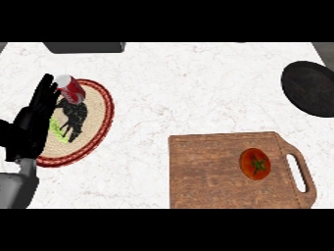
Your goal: Pick the tomato from the cutting board and place it in the pan
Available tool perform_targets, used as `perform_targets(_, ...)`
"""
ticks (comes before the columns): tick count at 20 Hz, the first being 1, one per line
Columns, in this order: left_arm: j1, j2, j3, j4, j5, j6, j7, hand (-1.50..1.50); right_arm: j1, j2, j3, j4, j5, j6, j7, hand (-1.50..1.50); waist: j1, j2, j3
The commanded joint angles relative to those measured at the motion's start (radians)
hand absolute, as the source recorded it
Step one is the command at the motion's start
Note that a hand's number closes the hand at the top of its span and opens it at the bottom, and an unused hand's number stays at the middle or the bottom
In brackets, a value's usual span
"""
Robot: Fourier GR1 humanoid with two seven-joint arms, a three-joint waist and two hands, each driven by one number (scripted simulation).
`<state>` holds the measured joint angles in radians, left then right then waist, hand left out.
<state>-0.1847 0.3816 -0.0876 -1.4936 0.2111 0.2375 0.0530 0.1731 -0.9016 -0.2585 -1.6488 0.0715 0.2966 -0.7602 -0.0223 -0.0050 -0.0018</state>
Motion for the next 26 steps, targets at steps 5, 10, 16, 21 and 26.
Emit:
perform_targets(5, -0.022, -0.036, 0.015, 0.032, -0.025, -0.016, -0.025, 0.00, -0.004, -0.051, -0.129, -0.289, -0.031, 0.084, 0.297, -1.50, 0.013, 0.003, 0.001)
perform_targets(10, -0.060, -0.036, 0.018, 0.006, -0.041, -0.031, 0.052, 0.00, -0.093, 0.002, -0.044, -0.403, 0.003, 0.106, 0.478, -1.50, 0.026, 0.005, 0.001)
perform_targets(16, -0.048, -0.065, 0.051, 0.069, -0.044, -0.059, -0.031, 0.00, 0.017, 0.128, 0.075, -0.535, 0.076, 0.163, 0.461, -1.50, 0.016, 0.005, 0.002)
perform_targets(21, 0.032, -0.057, 0.060, -0.034, -0.055, -0.071, 0.017, 0.00, 0.003, 0.198, 0.147, -0.686, 0.163, 0.183, 0.663, -1.50, 0.024, 0.003, 0.001)
perform_targets(26, -0.030, -0.057, 0.099, 0.003, -0.049, -0.109, 0.031, 0.00, -0.014, 0.251, 0.166, -0.600, 0.246, 0.228, 0.670, -1.50, 0.022, 0.005, 0.002)
